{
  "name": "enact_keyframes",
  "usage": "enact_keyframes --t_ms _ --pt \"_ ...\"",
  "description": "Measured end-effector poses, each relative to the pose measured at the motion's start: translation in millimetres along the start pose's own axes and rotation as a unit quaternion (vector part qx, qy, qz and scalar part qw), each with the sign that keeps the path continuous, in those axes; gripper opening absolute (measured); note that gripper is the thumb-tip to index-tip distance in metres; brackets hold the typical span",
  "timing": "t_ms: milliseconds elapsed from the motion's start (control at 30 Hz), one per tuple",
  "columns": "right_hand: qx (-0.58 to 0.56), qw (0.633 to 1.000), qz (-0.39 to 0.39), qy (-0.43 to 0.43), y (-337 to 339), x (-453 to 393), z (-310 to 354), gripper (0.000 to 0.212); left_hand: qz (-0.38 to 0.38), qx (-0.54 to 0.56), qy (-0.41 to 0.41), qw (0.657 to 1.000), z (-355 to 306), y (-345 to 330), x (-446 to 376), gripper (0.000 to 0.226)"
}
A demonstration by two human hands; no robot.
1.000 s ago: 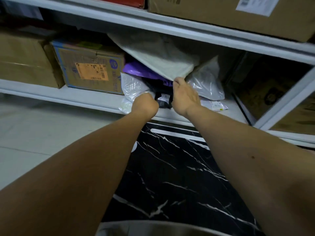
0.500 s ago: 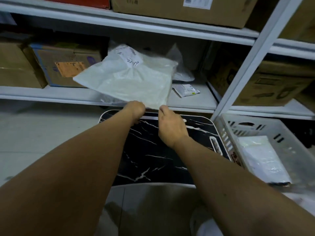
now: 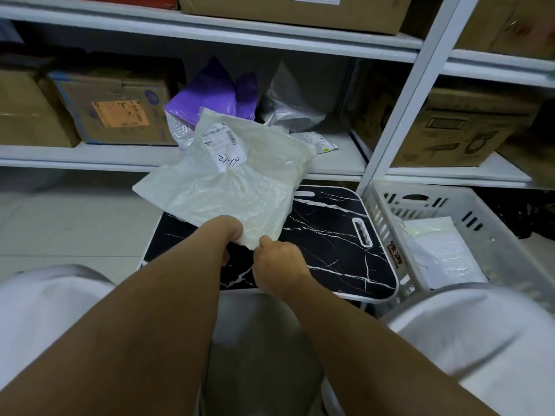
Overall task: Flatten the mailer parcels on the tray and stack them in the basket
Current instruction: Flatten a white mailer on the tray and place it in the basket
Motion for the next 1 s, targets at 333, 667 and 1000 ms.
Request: enact_keyframes --t_ms 333,667,1000 --pt "0.034 0.986 0.119 -0.109 -19.2 23.5 -79.4 0.028 -0.020 -0.011 -0.017 1.000 2.2 0.8 5.9 0.037" --pt "0.056 0.963 0.188 -0.185 -32.9 25.7 -141.6 0.029 -0.199 -0.106 -0.098 0.969 -8.5 19.4 -26.0 0.043" --pt "-0.117 0.974 0.064 -0.182 -53.7 -41.8 -94.9 0.055 -0.295 -0.368 -0.279 0.836 -62.8 -4.9 -59.3 0.060"
Point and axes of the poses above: each hand's wrist, its own x-axis away from the middle knuckle, its own y-axis out of the back of the hand, z = x × y, the point moved 8 cm from there along -x, towards the middle knuckle, and after that the axes turned 9 degrees about -y, right-handed, at the moved point
